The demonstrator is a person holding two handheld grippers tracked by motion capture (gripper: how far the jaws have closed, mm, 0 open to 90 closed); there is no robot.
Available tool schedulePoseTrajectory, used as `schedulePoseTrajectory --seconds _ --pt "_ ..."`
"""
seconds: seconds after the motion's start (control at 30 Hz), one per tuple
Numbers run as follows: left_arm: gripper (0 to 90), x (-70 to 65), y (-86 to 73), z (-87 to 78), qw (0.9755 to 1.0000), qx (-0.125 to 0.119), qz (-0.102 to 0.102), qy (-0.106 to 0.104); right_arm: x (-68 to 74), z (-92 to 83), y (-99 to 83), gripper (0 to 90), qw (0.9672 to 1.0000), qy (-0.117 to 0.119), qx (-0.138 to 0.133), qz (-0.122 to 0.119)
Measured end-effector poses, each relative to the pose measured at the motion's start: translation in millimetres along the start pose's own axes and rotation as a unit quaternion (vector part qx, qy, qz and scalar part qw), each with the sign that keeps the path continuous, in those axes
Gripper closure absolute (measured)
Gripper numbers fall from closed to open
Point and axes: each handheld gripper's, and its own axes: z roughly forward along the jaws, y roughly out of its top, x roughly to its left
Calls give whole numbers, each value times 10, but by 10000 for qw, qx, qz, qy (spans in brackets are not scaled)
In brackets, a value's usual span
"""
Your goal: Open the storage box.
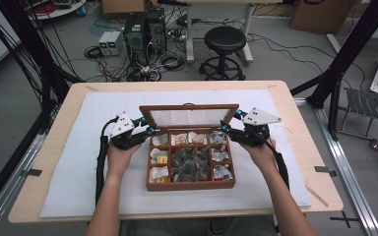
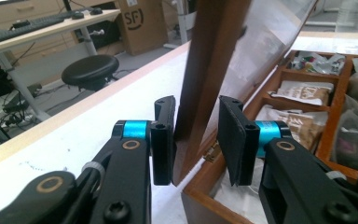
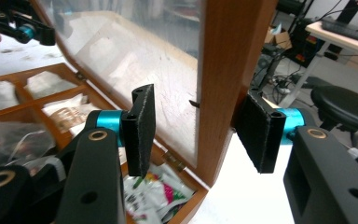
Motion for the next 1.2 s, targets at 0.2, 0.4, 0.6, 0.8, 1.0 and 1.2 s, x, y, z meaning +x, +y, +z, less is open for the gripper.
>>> schedulePoseTrajectory --seconds 0.2,0.4,0.6,0.8,1.0,1.2 --pt "691 59 -53 45 9998 -189 -97 7 -64 127 -40 505 9999 -61 -21 103" --pt "698 112 -71 87 9997 -221 -140 -15 -119 248 -88 505 9997 -107 9 224" --pt "695 163 -88 137 9994 -265 -209 -22 -145 365 -147 505 9993 -197 160 259" --pt "690 189 -105 154 9992 -304 -246 -65 -141 491 -211 524 9984 -286 378 294" --pt "672 201 -106 177 9992 -282 -271 -18 -147 581 -262 528 9977 -336 385 454" --pt "668 243 -95 193 9990 -214 -376 -88 -165 599 -289 541 9967 -329 435 604"
